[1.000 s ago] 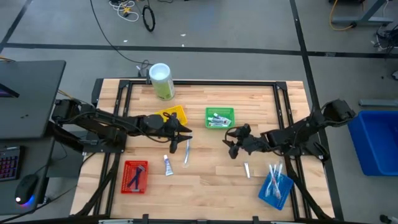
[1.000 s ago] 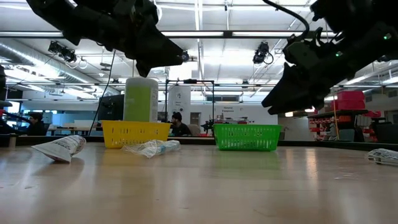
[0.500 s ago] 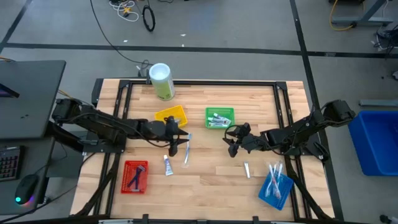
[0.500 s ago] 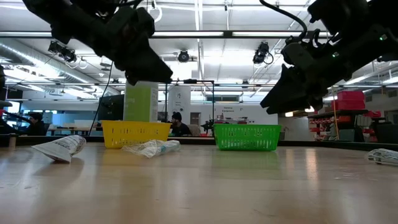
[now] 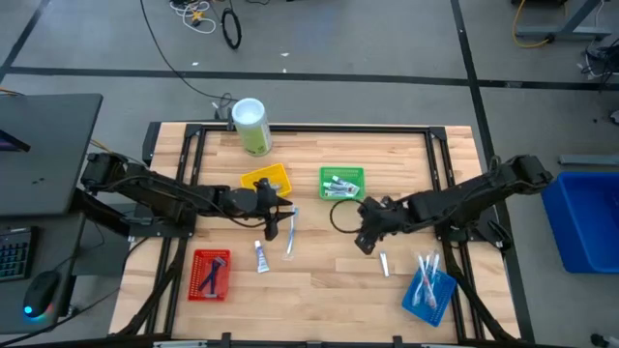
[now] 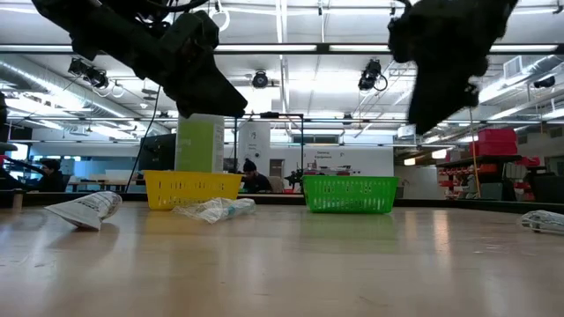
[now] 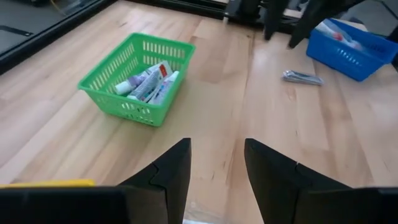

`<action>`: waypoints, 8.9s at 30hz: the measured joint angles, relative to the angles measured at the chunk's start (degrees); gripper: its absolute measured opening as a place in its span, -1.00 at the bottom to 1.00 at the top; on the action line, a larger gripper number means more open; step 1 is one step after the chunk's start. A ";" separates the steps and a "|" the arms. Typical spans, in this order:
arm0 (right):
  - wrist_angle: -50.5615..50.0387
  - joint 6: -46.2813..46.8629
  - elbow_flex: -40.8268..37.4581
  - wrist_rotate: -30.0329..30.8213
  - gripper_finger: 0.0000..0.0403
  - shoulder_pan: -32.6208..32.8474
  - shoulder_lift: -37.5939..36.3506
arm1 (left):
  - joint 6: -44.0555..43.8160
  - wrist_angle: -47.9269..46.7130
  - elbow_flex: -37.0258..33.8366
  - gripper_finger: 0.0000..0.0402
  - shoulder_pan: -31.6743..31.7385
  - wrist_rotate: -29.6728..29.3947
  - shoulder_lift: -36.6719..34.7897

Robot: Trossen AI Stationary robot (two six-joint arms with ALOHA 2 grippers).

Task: Pick & Place Travel size toiletries
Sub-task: Put the silver nail cutter into the yellow bin, then put the white toothpaste into the green bin

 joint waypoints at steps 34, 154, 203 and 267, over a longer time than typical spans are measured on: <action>-10.43 31.92 -0.16 -22.96 -0.18 4.68 18.04 | -0.64 -0.15 -0.09 -0.24 0.04 -2.09 0.00; 12.44 -31.82 16.75 5.46 0.02 -12.77 14.23 | 1.92 -32.81 -0.10 -0.54 18.73 -1.46 0.00; 11.76 -30.73 16.73 -5.67 0.07 -9.19 14.23 | 10.22 -10.14 -0.04 -0.27 -1.48 17.48 -0.96; 12.65 -28.76 16.71 -5.61 -0.09 -5.88 14.23 | 29.48 -36.52 15.72 -0.62 -11.74 7.38 11.26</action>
